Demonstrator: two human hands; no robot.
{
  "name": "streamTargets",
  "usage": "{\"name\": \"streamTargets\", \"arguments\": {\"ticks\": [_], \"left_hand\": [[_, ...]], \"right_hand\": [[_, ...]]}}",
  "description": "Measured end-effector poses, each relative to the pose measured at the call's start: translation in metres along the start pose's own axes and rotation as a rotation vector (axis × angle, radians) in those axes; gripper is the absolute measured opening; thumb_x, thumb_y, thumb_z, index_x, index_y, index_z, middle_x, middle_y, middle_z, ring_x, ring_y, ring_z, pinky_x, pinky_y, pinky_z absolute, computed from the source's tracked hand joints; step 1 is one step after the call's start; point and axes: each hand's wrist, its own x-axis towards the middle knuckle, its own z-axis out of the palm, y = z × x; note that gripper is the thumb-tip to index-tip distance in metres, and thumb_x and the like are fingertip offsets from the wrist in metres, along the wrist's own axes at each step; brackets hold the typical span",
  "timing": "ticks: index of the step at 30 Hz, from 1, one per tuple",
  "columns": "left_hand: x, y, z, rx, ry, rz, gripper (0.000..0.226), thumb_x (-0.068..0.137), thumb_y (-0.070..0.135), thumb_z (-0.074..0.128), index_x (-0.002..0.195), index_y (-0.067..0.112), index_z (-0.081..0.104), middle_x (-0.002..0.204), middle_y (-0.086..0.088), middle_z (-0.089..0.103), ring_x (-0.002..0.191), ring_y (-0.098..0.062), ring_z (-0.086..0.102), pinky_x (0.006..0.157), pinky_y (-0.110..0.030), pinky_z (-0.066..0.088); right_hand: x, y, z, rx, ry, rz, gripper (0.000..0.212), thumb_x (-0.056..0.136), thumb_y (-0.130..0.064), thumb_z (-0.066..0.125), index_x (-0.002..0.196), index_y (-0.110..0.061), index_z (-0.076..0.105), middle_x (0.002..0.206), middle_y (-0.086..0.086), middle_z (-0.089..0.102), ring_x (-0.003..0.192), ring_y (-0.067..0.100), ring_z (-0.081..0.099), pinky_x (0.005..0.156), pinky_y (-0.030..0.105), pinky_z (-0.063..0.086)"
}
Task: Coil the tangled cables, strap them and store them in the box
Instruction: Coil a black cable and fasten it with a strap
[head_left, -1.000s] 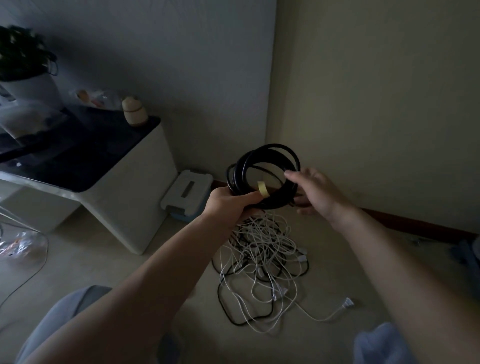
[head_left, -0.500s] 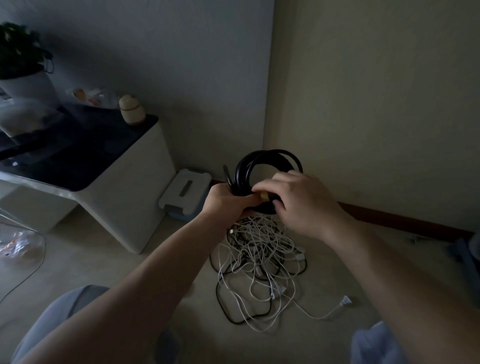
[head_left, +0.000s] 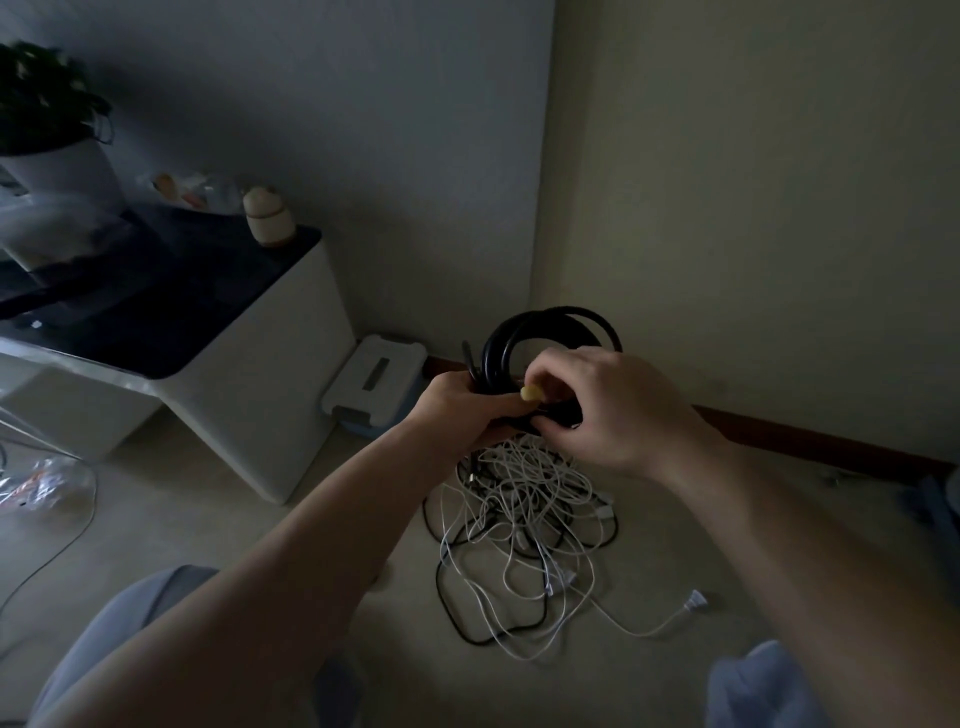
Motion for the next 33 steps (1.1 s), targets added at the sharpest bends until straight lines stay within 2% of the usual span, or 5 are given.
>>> {"name": "streamTargets", "arguments": {"ticks": [6,11,18,25,33], "left_hand": [[0.0,-0.001,-0.003,-0.013,-0.023,-0.02,0.027,0.083,0.002,0.076,0.11,0.0,0.072,0.097,-0.012,0.075,0.083,-0.016,0.073,0.077,-0.024,0.061],[0.0,-0.002,-0.003,-0.021,-0.004,-0.019,0.028,0.083,0.004,0.077,0.109,-0.003,0.071,0.097,-0.014,0.074,0.087,-0.018,0.072,0.088,-0.033,0.06],[-0.001,-0.001,-0.005,-0.25,0.022,-0.093,0.003,0.088,0.002,0.07,0.089,0.004,0.073,0.073,-0.004,0.074,0.064,-0.008,0.071,0.056,-0.016,0.054],[-0.002,0.0,-0.004,-0.335,0.067,-0.137,0.004,0.09,0.005,0.07,0.091,0.001,0.072,0.07,-0.004,0.073,0.061,-0.007,0.071,0.055,-0.017,0.054],[-0.003,0.0,-0.004,-0.341,0.072,-0.15,0.01,0.087,0.005,0.074,0.093,-0.003,0.072,0.076,-0.009,0.073,0.067,-0.011,0.072,0.059,-0.018,0.056]], "right_hand": [[0.0,0.003,0.004,0.063,-0.012,0.009,0.006,0.084,-0.018,0.072,0.089,-0.021,0.07,0.087,-0.01,0.065,0.078,0.007,0.059,0.065,0.028,0.052],[-0.003,-0.007,0.016,-0.065,0.129,-0.043,0.011,0.079,-0.008,0.069,0.085,-0.016,0.069,0.083,-0.004,0.064,0.074,0.018,0.061,0.054,0.031,0.049],[-0.011,-0.011,0.035,-0.045,0.256,-0.102,0.023,0.089,-0.001,0.062,0.107,-0.008,0.074,0.098,0.004,0.07,0.084,0.025,0.069,0.061,0.041,0.057],[-0.014,-0.011,0.048,0.001,0.301,-0.138,0.021,0.095,-0.006,0.065,0.113,0.001,0.073,0.103,0.011,0.071,0.092,0.027,0.071,0.075,0.039,0.059],[-0.016,-0.016,0.056,-0.079,0.462,-0.117,0.018,0.089,-0.007,0.074,0.108,-0.006,0.076,0.092,0.006,0.074,0.084,0.024,0.072,0.071,0.033,0.059]]}}
